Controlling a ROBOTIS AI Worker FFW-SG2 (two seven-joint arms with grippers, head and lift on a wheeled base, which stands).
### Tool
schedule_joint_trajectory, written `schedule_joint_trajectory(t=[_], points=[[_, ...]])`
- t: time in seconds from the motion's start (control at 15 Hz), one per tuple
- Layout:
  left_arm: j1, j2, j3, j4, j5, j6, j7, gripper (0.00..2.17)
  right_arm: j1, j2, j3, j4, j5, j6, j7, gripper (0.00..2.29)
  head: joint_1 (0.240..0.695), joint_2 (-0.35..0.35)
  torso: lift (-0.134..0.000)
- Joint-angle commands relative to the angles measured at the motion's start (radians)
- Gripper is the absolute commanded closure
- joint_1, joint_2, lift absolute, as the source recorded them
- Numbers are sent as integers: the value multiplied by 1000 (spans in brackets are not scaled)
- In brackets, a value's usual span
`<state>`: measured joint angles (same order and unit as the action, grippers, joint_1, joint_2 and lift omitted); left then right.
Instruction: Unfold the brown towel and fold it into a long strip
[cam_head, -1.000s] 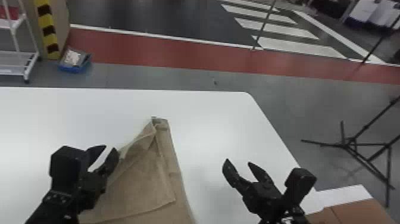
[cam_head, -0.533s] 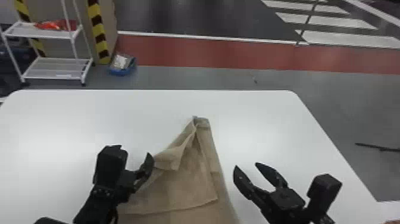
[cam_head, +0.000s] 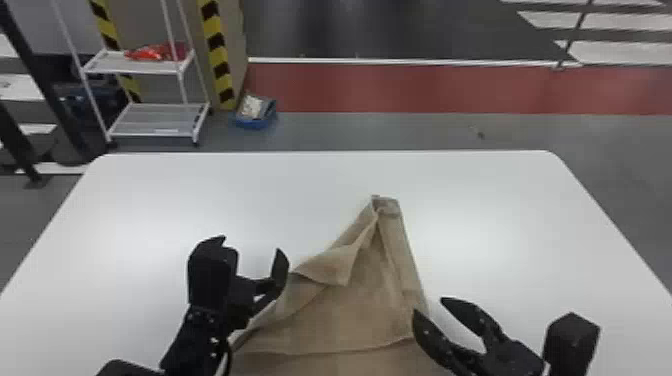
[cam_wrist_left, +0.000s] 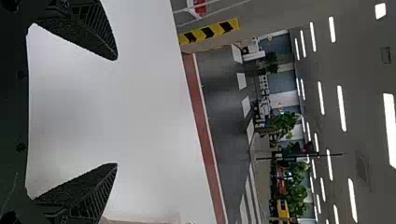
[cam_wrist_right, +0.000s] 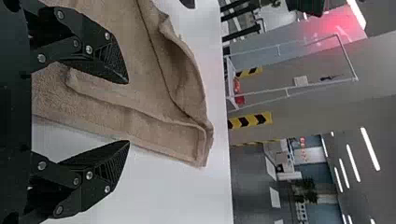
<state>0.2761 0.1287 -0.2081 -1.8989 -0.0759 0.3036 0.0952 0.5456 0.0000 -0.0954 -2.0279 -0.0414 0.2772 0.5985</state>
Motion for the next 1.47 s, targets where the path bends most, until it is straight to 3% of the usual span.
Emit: schedule_joint_trajectory(t=[0.0, 0.2, 0.4, 0.53, 0.87, 1.07, 1.4], points=[[5, -4, -2, 1, 4, -10, 0, 66, 4, 1, 3, 3, 51, -2, 38, 505, 695, 6, -123], [6, -6, -10, 9, 4, -13, -2, 66, 13, 1, -14, -12, 92, 17, 107, 505, 695, 16, -123], [6, -6, -10, 9, 7, -16, -6, 66, 17, -6, -29, -23, 118, 35, 135, 505, 695, 8, -123], [6, -9, -10, 12, 11, -22, -11, 66, 19, -6, -3, -45, 183, 75, 132, 505, 695, -4, -123], [9, -4, -25, 8, 13, -28, -8, 66, 10, -6, 56, -57, 256, 84, 112, 508, 695, 2, -123], [11, -4, -27, 9, 13, -31, -11, 66, -18, -5, 109, -68, 336, 195, 80, 610, 695, 14, -123], [17, -1, -25, 9, 13, -47, -11, 66, -32, 0, 140, -64, 357, 198, 53, 677, 695, 28, -123]])
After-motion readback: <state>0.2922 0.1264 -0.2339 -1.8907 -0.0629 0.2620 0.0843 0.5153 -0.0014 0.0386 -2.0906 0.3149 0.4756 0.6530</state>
